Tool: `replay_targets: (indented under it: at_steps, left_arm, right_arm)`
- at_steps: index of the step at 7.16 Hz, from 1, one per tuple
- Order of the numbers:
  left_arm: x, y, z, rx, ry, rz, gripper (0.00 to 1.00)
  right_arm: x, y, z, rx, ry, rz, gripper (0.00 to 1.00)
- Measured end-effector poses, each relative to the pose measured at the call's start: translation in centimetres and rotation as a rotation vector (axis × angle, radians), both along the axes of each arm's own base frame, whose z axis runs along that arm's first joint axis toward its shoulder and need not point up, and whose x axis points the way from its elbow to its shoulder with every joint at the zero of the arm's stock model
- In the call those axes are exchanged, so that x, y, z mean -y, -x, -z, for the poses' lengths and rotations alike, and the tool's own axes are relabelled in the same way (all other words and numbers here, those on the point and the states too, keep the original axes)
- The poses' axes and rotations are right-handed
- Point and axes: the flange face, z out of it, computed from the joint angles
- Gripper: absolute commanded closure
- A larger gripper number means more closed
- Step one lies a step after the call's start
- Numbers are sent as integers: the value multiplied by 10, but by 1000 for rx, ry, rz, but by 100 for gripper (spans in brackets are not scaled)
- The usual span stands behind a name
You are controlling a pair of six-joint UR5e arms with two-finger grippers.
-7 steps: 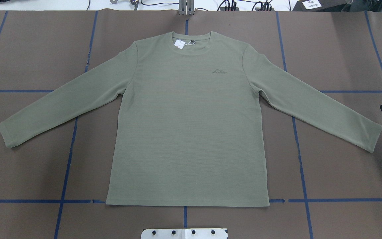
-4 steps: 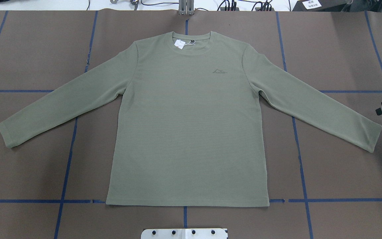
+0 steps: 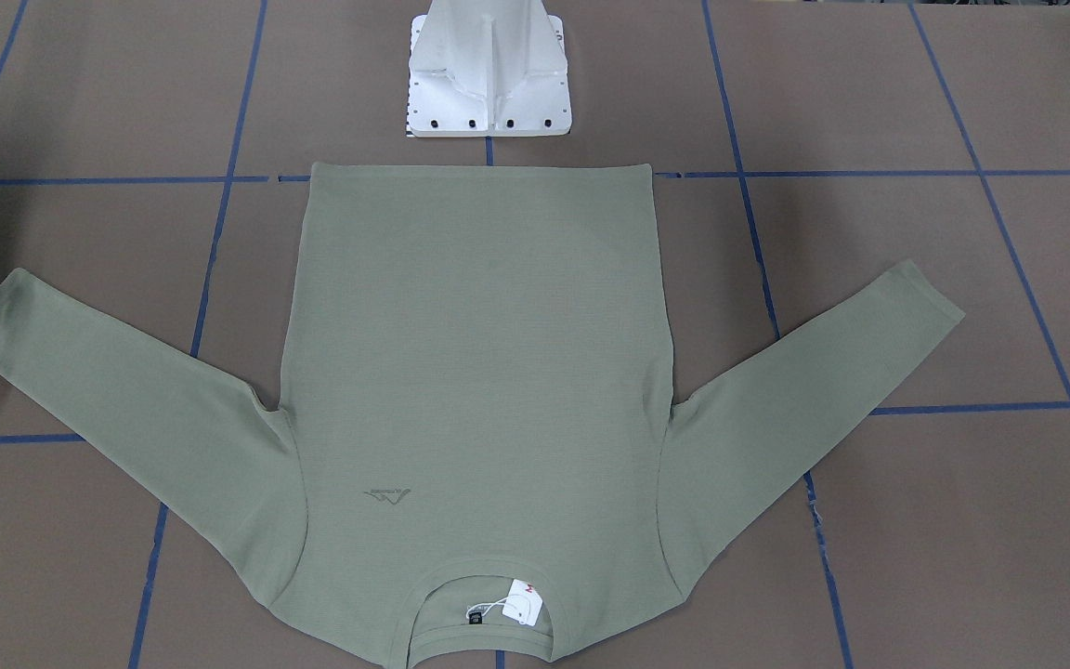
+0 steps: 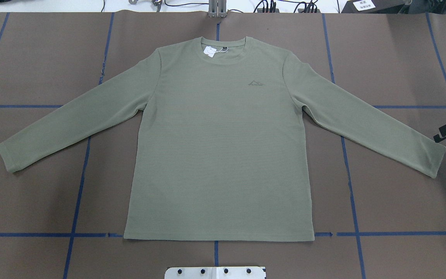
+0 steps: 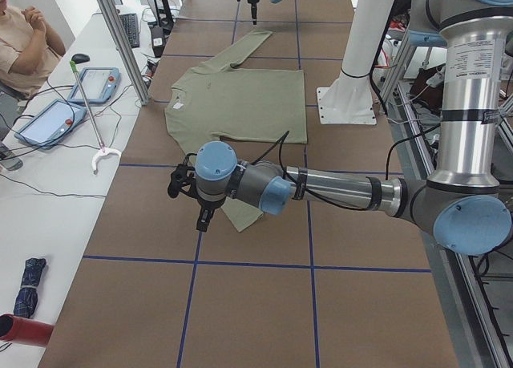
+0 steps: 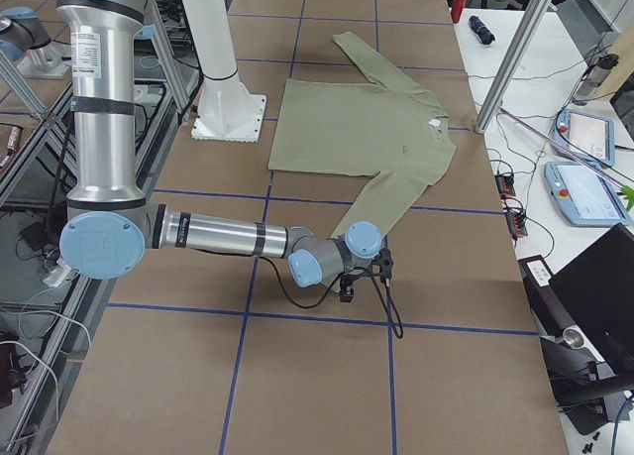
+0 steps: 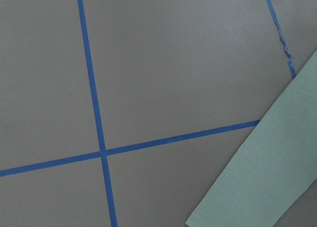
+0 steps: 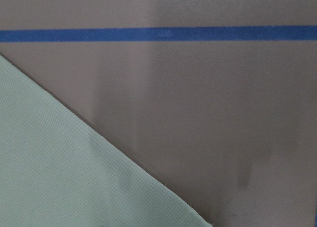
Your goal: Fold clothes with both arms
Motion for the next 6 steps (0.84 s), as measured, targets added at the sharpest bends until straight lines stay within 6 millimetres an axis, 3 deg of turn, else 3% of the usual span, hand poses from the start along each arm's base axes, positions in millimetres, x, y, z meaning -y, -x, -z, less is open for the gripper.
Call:
replay_targets:
  at_steps: [5, 6]
  left_arm:
    - [0, 0, 2, -2, -4, -1, 0]
    - [0, 0, 2, -2, -5, -2, 0]
  right_arm:
    - [-6, 7, -19, -13, 35, 19, 15]
    - [-6, 9, -21, -15, 40, 22, 32]
